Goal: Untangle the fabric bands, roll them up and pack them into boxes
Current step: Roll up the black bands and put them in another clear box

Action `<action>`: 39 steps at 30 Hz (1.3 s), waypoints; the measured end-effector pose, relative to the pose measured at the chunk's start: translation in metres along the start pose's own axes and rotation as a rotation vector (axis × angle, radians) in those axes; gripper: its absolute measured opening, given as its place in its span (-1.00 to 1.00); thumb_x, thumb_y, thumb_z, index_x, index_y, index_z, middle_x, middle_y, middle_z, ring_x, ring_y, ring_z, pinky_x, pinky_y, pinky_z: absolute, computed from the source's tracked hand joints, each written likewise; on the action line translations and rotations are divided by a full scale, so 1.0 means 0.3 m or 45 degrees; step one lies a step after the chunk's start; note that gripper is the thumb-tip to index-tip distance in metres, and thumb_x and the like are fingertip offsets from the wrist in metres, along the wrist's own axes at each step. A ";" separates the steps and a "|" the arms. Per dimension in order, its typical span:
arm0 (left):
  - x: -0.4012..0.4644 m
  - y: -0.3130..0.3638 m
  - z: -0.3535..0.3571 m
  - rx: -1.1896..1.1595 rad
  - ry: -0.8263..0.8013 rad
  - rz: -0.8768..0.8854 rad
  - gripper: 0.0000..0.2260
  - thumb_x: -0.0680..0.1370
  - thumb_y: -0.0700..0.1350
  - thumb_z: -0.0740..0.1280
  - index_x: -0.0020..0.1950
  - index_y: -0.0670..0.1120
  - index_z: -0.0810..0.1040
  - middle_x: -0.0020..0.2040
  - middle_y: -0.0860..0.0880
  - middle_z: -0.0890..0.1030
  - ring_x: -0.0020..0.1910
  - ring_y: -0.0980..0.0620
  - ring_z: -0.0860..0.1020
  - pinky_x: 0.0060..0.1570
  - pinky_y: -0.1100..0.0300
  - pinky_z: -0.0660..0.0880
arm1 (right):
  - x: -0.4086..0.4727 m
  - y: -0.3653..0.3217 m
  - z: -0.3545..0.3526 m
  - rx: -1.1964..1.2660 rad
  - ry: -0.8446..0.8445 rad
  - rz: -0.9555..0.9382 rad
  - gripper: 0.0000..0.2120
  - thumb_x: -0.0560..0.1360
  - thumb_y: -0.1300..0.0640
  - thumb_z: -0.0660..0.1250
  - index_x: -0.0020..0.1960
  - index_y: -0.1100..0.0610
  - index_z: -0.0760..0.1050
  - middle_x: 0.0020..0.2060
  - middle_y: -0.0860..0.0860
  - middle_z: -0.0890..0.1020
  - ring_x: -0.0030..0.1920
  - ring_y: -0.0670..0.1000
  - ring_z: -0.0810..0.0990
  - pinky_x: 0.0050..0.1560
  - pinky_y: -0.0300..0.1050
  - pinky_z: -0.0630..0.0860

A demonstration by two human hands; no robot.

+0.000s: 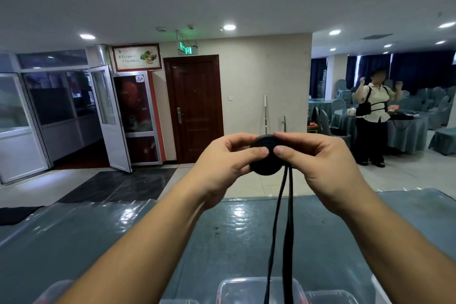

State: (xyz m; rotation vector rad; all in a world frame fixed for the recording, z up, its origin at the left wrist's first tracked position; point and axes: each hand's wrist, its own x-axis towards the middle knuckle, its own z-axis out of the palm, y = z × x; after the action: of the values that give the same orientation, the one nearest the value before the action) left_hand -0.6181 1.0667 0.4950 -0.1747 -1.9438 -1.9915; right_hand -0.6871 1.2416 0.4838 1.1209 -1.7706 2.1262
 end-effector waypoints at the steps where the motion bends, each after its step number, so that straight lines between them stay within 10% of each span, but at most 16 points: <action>1: 0.002 0.010 -0.012 0.110 -0.042 0.001 -0.77 0.53 -0.23 0.50 0.18 -0.18 0.69 0.12 -0.22 0.72 0.17 -0.18 0.69 0.19 0.03 0.63 | 0.003 -0.006 -0.009 -0.057 -0.064 0.003 -0.72 0.47 0.37 0.48 0.14 0.15 0.70 -0.05 -0.02 0.78 0.04 -0.04 0.75 0.17 -0.16 0.64; 28: -0.004 0.049 -0.012 0.156 -0.103 -0.042 -0.82 0.58 -0.23 0.44 0.17 -0.19 0.69 0.06 -0.16 0.74 0.08 -0.07 0.73 0.00 0.16 0.65 | -0.001 -0.015 -0.030 -0.068 -0.167 0.027 -0.71 0.49 0.38 0.46 0.12 0.09 0.70 -0.03 -0.01 0.78 0.05 0.00 0.76 0.15 -0.11 0.66; 39: -0.006 0.022 -0.009 0.012 -0.067 -0.098 -0.82 0.61 -0.18 0.40 0.18 -0.18 0.69 0.11 -0.22 0.72 0.13 -0.17 0.70 0.20 -0.06 0.63 | -0.003 0.001 -0.020 0.029 -0.093 0.058 -0.70 0.48 0.39 0.46 0.19 0.21 0.68 0.00 0.06 0.78 0.08 0.09 0.75 0.16 -0.03 0.66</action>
State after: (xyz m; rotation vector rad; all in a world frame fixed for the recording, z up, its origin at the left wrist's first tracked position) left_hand -0.6138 1.0644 0.5005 -0.1533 -2.0207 -2.0451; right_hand -0.6893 1.2473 0.4829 1.1896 -1.8240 2.1633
